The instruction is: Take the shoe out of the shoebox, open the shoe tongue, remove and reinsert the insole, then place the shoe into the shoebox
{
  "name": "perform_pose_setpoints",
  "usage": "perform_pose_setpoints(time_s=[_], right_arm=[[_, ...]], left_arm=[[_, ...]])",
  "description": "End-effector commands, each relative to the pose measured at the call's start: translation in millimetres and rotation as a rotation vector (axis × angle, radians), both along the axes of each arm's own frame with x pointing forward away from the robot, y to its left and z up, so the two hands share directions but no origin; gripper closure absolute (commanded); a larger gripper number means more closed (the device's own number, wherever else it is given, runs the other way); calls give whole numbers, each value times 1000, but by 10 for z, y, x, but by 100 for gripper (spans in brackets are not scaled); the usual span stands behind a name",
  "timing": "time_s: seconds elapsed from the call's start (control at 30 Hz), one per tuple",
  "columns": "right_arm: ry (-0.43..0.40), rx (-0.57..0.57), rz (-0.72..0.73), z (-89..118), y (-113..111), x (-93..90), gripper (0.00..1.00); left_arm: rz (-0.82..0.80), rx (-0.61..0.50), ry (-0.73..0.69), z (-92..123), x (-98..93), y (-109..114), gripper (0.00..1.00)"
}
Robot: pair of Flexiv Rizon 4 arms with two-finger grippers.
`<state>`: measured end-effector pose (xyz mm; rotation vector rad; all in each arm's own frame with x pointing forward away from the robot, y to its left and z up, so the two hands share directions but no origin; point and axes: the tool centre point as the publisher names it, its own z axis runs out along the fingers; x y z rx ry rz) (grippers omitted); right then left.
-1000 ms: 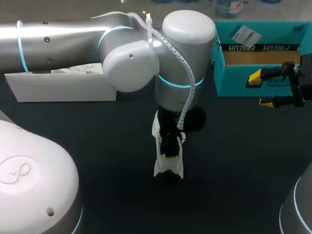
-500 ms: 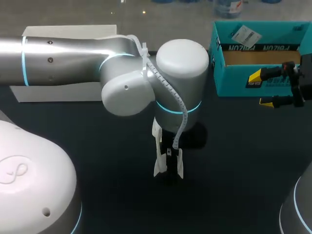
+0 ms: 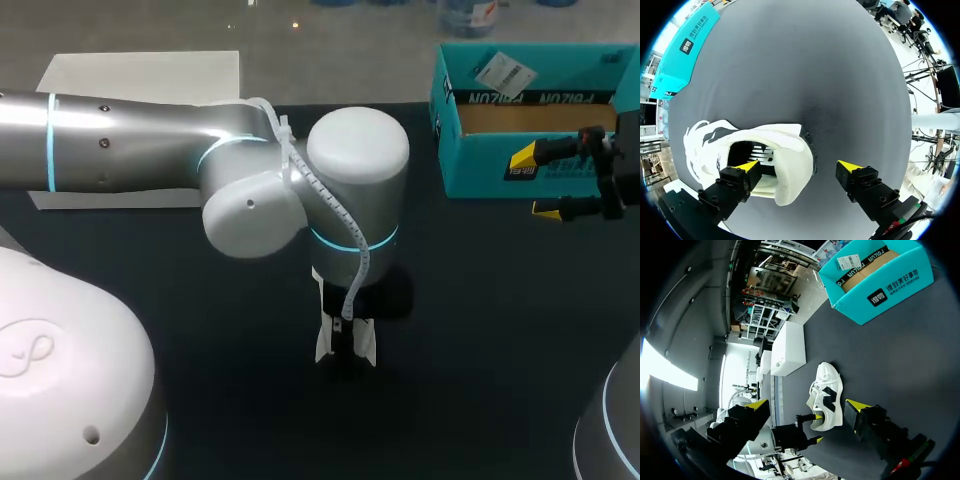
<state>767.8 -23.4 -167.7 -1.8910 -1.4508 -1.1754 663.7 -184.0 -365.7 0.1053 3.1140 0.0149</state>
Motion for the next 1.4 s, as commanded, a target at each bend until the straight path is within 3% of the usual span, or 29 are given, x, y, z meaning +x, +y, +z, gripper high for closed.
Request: perform_pose_setpoints(time_s=[0.03, 0.3, 0.53, 0.6, 0.7, 0.73, 0.77, 0.93, 1.07, 1.2, 1.4], right_arm=[[2, -4, -2, 0, 11, -3, 0], [2, -4, -2, 0, 11, -3, 0], [2, -4, -2, 0, 11, -3, 0], [2, -4, -2, 0, 11, -3, 0], [2, -4, -2, 0, 11, -3, 0], [2, -4, -2, 0, 11, -3, 0], [2, -4, -2, 0, 11, -3, 0], [2, -4, -2, 0, 11, -3, 0], [2, -4, -2, 0, 11, -3, 0], [2, -4, -2, 0, 11, -3, 0], [2, -4, -2, 0, 11, -3, 0]], left_arm=[[-16, 9, 11, -116, -14, -26, 0], [-28, 32, 30, -236, -37, -18, 0], [-27, 61, 42, -344, -69, -41, 25], [-25, 67, 47, -358, -74, -41, 51], [-20, 70, 53, -368, -87, -38, 62], [-19, 70, 56, -368, -94, -34, 76], [-14, 71, 60, -366, -101, -28, 100], [20, 92, 80, -342, -127, 24, 100], [56, 94, 76, -180, -191, 80, 100], [108, 78, 76, 197, -194, 133, 100], [177, 74, 46, 1015, -144, 116, 100]])
